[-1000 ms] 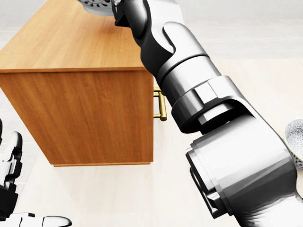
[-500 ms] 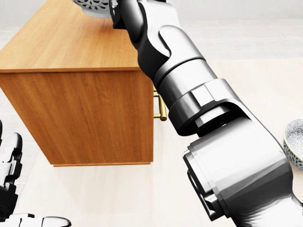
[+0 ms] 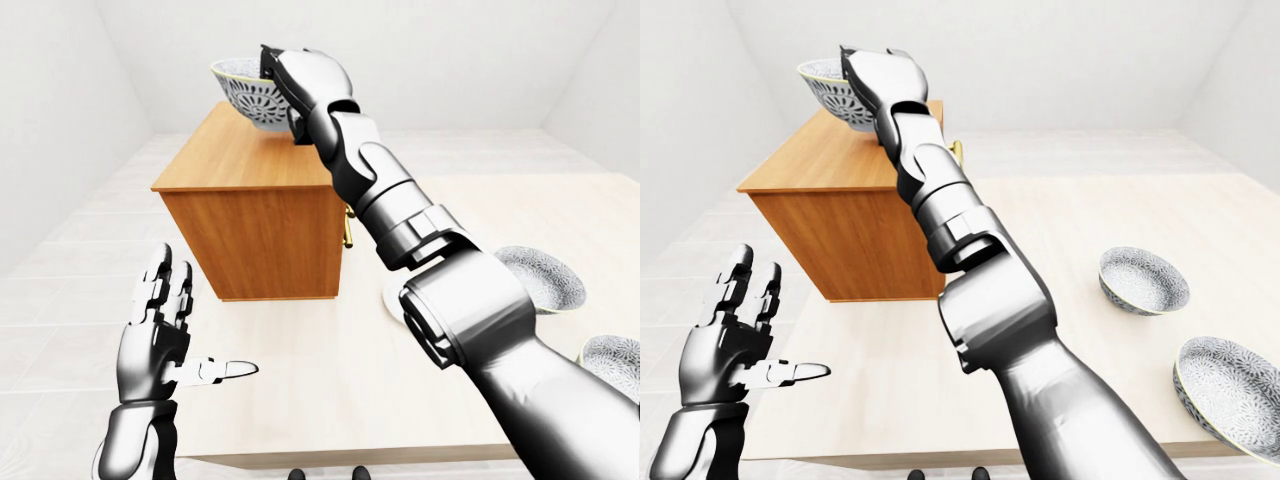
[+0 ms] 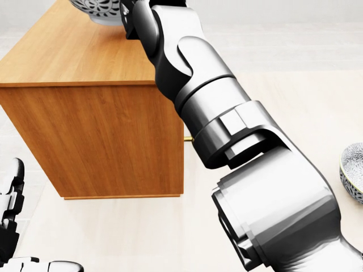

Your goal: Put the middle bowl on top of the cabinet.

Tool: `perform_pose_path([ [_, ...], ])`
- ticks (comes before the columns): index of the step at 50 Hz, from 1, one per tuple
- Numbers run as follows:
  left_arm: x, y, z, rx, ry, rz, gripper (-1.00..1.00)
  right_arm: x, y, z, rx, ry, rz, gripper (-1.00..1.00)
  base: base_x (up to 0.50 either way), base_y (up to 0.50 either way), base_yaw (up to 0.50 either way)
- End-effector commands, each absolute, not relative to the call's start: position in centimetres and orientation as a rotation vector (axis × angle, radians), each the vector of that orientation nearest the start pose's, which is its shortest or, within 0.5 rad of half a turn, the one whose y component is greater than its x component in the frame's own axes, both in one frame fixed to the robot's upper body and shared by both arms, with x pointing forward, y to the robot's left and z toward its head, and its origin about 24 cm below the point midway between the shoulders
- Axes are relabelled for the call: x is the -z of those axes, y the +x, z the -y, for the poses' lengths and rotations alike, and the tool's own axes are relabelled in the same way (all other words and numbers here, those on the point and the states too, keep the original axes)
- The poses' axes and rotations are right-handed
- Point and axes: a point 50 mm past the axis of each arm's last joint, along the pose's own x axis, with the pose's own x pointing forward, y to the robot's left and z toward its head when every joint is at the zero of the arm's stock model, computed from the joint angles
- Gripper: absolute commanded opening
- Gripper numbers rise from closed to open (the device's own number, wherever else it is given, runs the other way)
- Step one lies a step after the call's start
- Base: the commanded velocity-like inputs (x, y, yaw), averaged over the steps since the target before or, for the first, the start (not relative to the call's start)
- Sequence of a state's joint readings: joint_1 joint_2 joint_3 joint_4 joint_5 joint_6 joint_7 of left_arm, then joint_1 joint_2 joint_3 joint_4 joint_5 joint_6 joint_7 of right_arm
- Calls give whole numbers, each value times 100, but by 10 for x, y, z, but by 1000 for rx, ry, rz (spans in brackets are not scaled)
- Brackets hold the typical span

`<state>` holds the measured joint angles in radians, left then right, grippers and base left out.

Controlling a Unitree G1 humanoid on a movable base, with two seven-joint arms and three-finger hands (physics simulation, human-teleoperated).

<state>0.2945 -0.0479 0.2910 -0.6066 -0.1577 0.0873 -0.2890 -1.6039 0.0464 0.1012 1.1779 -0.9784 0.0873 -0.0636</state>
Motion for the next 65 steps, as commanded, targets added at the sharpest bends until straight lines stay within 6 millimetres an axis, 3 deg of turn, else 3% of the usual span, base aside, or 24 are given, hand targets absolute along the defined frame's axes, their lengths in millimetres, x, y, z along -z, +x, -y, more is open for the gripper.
perform_pose_path([
  [1, -113, 178, -208, -46, -27, 258, 100, -320, 397, -13, -40, -1296, 572, -100, 0, 0, 0],
  [27, -109, 179, -210, -50, -33, 244, 100, -317, 398, -14, -45, -1306, 561, -89, 0, 0, 0],
  [60, -108, 180, -211, -55, -29, 246, 100, -314, 399, -13, -46, -1317, 554, -30, 0, 0, 0],
  [62, -108, 181, -211, -56, -29, 245, 100, -314, 399, -13, -50, -1314, 552, -23, 0, 0, 0],
  [63, -107, 182, -211, -60, -26, 245, 100, -314, 399, -13, -49, -1311, 551, -6, 0, 0, 0],
  [65, -106, 183, -211, -60, -24, 243, 100, -314, 399, -13, -49, -1308, 549, 3, 0, 0, 0],
])
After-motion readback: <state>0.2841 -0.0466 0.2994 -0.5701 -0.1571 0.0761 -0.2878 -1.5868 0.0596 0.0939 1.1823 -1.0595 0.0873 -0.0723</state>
